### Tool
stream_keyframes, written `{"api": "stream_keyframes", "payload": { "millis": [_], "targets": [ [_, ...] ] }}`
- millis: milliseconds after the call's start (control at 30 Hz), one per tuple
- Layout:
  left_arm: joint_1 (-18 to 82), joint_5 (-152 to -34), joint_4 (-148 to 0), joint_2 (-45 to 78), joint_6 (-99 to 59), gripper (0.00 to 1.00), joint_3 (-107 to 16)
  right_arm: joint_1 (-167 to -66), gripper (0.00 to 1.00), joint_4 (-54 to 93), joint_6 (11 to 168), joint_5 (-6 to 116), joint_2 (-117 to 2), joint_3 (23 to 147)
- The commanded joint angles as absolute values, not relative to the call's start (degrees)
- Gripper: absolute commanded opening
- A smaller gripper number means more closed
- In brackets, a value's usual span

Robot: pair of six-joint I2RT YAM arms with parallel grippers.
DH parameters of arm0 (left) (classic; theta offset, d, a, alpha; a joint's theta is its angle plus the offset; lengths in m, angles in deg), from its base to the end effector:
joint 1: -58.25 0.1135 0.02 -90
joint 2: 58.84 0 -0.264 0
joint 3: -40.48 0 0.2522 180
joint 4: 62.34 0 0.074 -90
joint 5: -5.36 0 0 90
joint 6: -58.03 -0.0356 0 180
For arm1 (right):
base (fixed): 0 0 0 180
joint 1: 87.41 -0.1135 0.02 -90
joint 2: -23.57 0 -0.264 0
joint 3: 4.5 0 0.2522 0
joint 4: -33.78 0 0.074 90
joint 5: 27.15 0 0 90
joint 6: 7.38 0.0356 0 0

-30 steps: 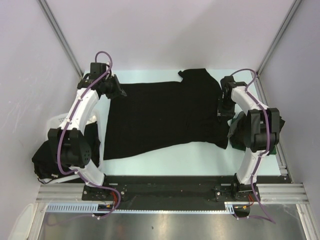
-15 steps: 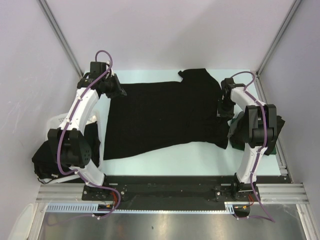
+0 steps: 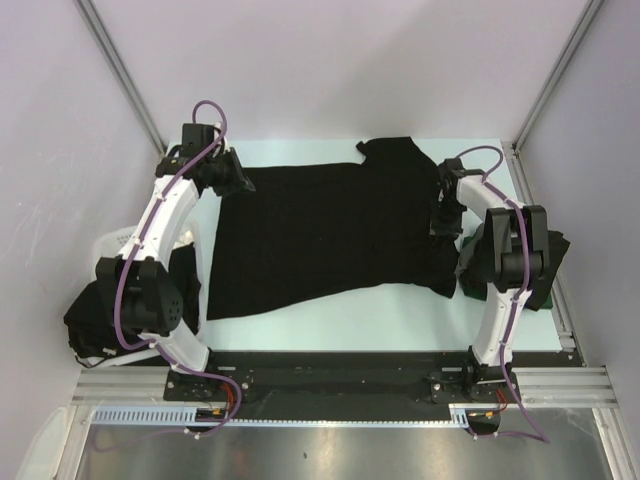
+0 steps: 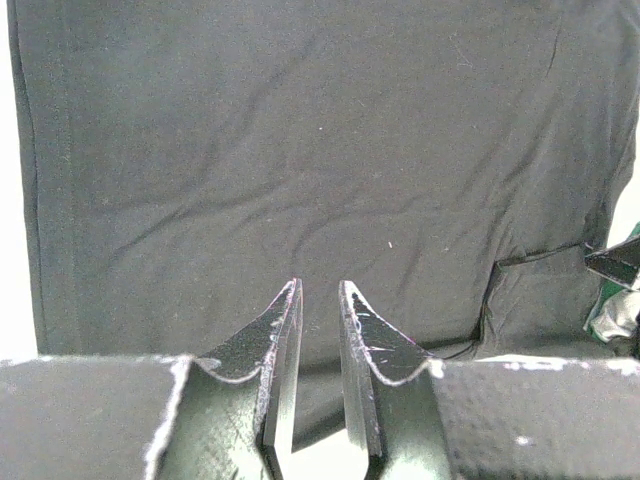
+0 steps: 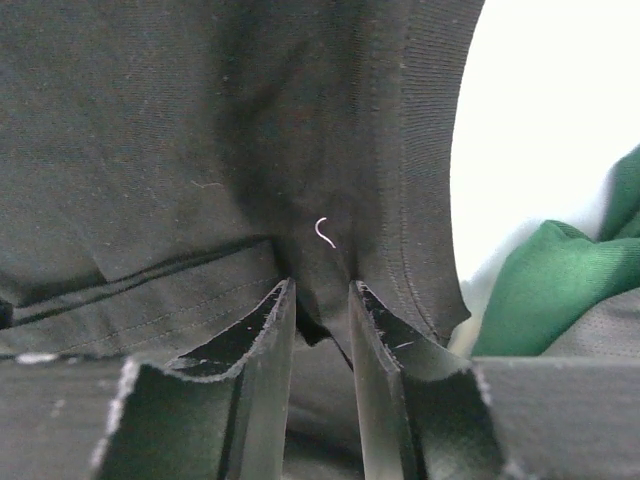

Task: Fold and stack the t-shirts
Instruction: Flatten out the tshirt

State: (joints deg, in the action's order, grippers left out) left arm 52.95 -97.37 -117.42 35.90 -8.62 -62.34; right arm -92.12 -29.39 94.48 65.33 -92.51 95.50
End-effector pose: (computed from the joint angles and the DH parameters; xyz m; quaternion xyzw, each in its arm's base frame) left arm 0.3634 -0.0416 0.3325 -0.1049 0.9196 -0.1901 0.3274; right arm 0.3976 0.0312 0.1731 0.0641 0.9933 -0.0078 0.0958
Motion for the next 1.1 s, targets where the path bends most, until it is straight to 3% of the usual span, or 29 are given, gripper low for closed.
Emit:
{"api": "stream_keyframes", "payload": {
  "millis": [0,300,600,1067],
  "targets": [
    [52.5,-97.9,-117.5,35.5,-9.8,0.26,-64.5,-92.5,0.31,-28.8,93.8,64.9,-93.2,95.7],
    [52.4,-98.2,-117.3,36.1,-9.9,0.26,-64.7,-92.7,0.21,-28.8,92.8,66.1,-93.4,95.7],
    [51.9,-98.6,-116.7,37.4,-9.7,0.26,-65.2,-92.5,0.29,-29.7,92.5,67.7,-91.6,96.4],
    [51.4,-99.0,-116.7,39.2,-10.0,0.26,-66.3,-92.1,0.3,-29.2,91.5,70.2,-91.8,98.0]
  ]
}}
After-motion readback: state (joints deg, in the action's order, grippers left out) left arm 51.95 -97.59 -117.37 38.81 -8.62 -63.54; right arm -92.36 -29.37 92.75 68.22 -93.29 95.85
